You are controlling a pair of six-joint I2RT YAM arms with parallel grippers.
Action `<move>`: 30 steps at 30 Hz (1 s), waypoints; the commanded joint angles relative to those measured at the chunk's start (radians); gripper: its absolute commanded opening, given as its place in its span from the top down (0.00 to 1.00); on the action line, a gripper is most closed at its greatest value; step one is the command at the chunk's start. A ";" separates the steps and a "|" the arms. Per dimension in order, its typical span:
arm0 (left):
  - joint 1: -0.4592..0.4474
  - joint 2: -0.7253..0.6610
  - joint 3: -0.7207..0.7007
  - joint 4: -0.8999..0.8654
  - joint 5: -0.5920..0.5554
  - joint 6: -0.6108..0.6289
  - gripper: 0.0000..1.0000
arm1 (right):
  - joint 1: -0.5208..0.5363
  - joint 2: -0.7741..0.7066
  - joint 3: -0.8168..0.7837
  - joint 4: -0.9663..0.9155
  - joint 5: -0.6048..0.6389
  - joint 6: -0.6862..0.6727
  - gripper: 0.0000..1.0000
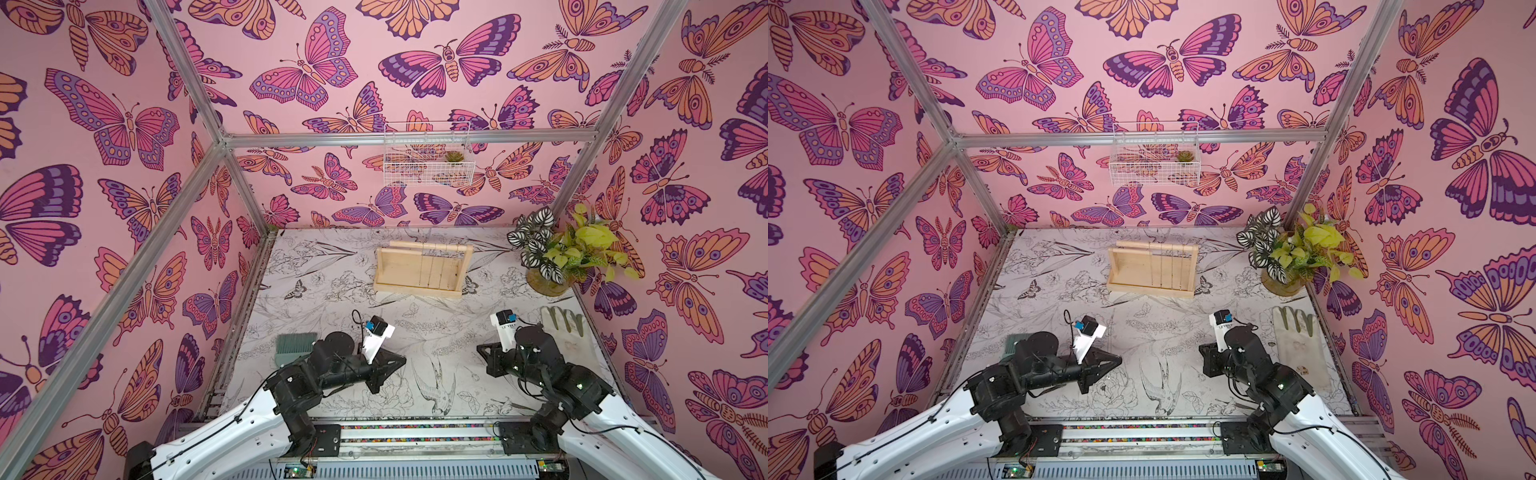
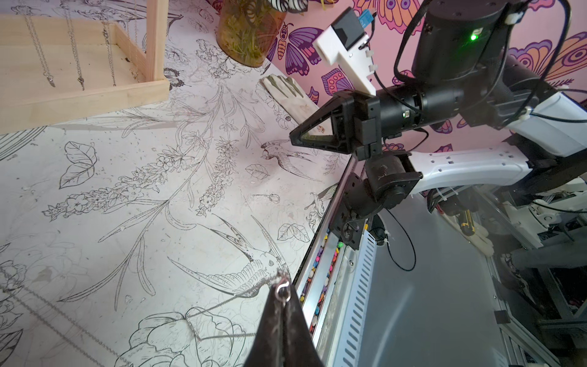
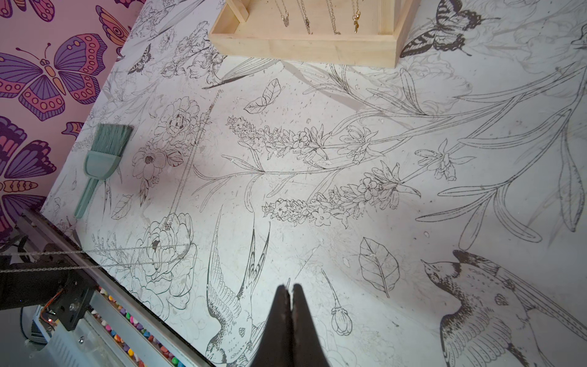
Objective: Take the necklace off the jewelry display stand
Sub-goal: Place the necklace at the center of the board.
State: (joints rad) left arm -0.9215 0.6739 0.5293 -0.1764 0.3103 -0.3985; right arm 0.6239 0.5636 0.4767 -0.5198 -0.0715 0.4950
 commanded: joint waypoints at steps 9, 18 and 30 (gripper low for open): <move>0.006 0.026 -0.003 -0.049 0.025 0.038 1.00 | -0.002 0.016 -0.011 0.009 0.012 0.010 1.00; 0.029 0.068 0.019 -0.051 -0.037 0.062 1.00 | -0.002 0.028 -0.026 0.029 0.004 0.015 1.00; 0.081 0.197 0.113 -0.035 -0.065 0.117 1.00 | -0.002 0.131 -0.028 0.110 -0.003 0.002 1.00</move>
State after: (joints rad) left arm -0.8566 0.8505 0.6098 -0.2131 0.2531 -0.3153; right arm 0.6239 0.6731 0.4400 -0.4431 -0.0719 0.5003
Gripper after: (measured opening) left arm 0.044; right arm 0.063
